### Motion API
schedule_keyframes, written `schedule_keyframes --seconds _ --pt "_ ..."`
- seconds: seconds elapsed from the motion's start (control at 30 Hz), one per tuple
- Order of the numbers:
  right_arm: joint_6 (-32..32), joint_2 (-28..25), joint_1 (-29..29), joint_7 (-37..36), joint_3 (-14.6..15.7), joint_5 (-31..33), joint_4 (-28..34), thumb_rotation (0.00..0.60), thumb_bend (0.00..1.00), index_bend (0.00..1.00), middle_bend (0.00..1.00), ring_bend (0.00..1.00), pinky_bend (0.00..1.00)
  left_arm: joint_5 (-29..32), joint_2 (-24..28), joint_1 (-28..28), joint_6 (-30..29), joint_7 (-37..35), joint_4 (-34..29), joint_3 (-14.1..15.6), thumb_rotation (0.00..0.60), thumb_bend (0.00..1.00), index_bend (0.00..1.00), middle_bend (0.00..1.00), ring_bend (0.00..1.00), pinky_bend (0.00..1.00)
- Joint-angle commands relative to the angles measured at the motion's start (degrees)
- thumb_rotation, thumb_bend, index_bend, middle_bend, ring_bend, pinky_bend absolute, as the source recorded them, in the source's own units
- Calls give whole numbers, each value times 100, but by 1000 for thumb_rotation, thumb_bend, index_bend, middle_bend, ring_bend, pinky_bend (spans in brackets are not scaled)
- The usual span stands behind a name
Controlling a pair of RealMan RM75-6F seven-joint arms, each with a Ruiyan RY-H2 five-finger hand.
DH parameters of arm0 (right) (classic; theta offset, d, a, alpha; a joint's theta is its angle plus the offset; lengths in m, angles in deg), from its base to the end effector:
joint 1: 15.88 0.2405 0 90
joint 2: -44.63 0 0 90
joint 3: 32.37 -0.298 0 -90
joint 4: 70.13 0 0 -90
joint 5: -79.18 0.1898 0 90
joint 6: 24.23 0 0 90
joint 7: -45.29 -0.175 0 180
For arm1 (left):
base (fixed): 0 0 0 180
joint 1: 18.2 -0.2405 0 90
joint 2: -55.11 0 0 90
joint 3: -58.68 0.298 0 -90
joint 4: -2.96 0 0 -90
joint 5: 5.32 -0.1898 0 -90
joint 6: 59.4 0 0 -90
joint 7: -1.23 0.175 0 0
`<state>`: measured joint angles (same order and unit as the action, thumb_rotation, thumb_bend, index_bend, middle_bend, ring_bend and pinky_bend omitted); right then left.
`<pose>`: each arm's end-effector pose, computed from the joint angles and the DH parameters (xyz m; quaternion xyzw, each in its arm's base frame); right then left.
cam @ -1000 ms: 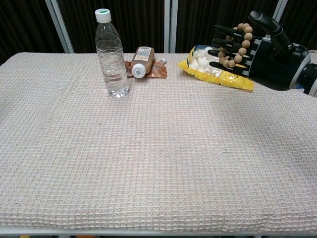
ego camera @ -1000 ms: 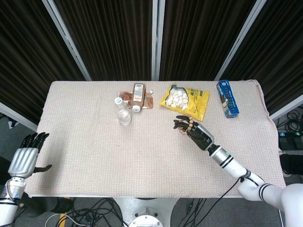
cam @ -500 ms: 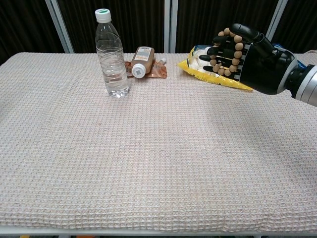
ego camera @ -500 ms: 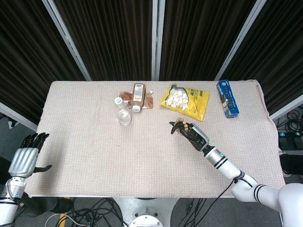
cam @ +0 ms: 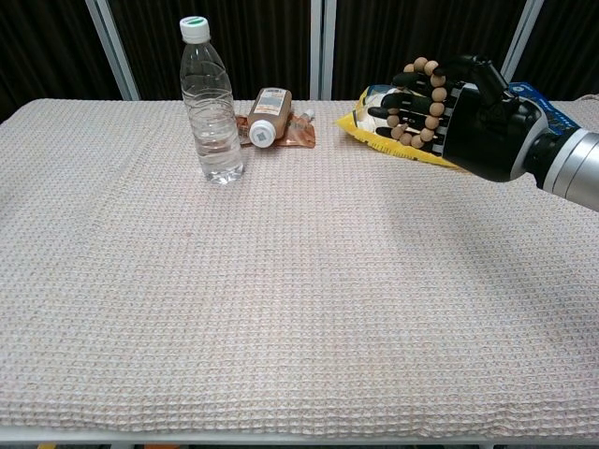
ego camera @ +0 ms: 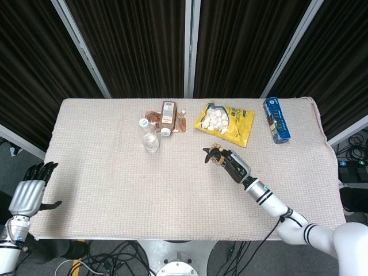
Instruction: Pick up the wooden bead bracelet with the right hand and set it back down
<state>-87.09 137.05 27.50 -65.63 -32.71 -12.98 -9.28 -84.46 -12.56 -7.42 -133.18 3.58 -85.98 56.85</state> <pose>-0.1929 -0.3983 -0.0146 -0.2947 0.7885 -0.5285 0.1100 -0.3581 0.2438 0.1522 -0.6246 -0.4338 -0.3244 0.5626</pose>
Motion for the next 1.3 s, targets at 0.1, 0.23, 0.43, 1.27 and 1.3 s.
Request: schedule_keyframes --seconds 0.1,0.23,0.43,1.27,1.3 --pt "-87 -16 -43 84 20 -30 -2 181 671 476 493 109 0 5 -11 -4 0 -9 12 0 600 0 86 48 0 0" --pt "-137 -6 -100 219 8 7 19 181 632 505 508 123 0 -3 -13 2 0 -10 14 -3 600 0 86 48 0 0" --pt "-186 19 -137 491 -16 16 35 188 711 531 518 129 0 -14 -6 11 11 0 5 1 600 0 86 48 0 0" --pt "-661 204 -113 295 130 -370 -385 482 1000 388 392 41 0 -32 19 22 58 -50 -15 26 600 0 86 48 0 0" --pt "-673 212 -104 267 147 -393 -405 508 1000 386 389 38 0 -28 16 25 64 -54 -10 24 600 0 86 48 0 0"
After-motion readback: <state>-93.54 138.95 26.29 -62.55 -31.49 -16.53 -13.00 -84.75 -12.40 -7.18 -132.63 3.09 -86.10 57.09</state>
